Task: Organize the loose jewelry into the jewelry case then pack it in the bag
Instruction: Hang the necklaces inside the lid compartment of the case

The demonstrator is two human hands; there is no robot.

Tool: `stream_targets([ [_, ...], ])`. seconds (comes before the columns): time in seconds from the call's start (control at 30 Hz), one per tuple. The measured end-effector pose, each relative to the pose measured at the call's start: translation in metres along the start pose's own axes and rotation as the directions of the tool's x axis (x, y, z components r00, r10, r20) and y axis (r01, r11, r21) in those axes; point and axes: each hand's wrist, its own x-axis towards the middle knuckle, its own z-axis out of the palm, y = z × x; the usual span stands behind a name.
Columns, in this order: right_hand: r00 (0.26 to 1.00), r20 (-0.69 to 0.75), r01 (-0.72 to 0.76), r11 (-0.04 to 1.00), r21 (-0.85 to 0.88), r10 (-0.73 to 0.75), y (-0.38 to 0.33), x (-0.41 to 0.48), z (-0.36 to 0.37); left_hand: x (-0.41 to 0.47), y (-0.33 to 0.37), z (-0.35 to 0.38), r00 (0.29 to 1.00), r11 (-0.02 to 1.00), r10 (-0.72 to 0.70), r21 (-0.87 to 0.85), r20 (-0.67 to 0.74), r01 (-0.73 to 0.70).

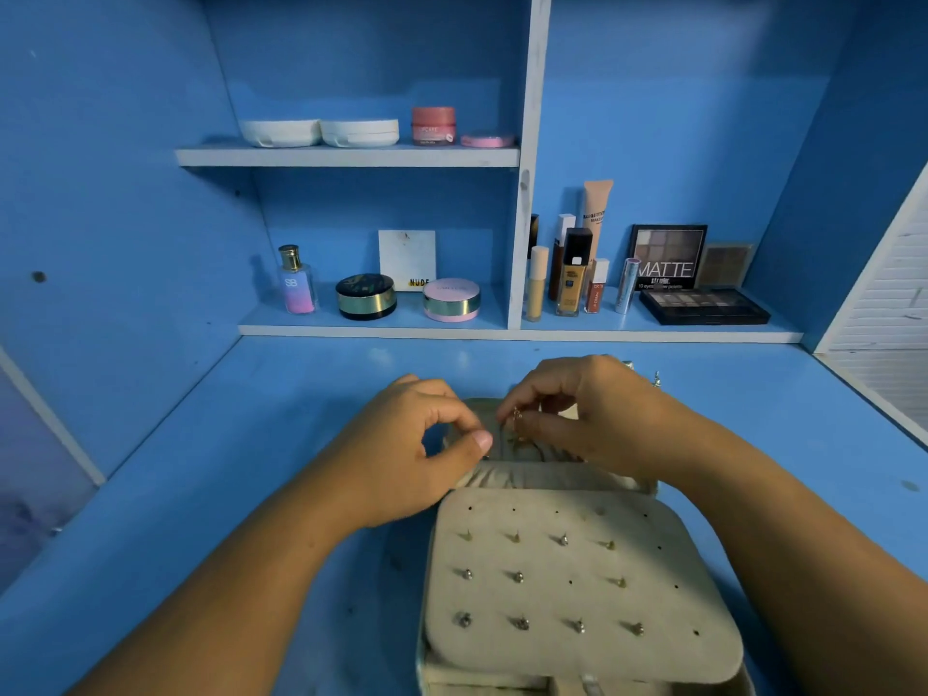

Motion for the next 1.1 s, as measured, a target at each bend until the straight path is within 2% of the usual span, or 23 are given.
stream_targets([
  [0.07, 1.0, 0.003, -0.013, 1.0, -0.026, 0.013, 0.0, 0.0, -0.001, -0.001, -0.003, 0.001, 1.0, 0.997, 0.01, 0.081, 0.01, -0.011],
  [0.17, 0.999, -0.023, -0.032, 0.999, -0.009, 0.032, 0.001, 0.0, -0.001, -0.001, -0.004, 0.001, 0.999, 0.995, -0.017, 0.099, 0.045, 0.012],
  [0.47, 0.998, -0.042, -0.047, 0.998, 0.04, 0.049, -0.002, -0.001, -0.002, -0.001, 0.002, 0.0, 0.99, 0.997, -0.073, 0.011, 0.122, 0.072],
  [0.7, 0.997, 0.009, -0.071, 0.996, -0.047, 0.072, 0.002, 0.0, 0.006, -0.001, 0.006, -0.002, 0.985, 0.998, -0.046, 0.037, 0.167, 0.041],
  [1.1, 0.987, 0.081, -0.136, 0.989, -0.052, 0.139, 0.0, -0.002, 0.007, 0.0, 0.005, 0.0, 0.985, 0.999, -0.044, 0.04, 0.168, 0.037],
])
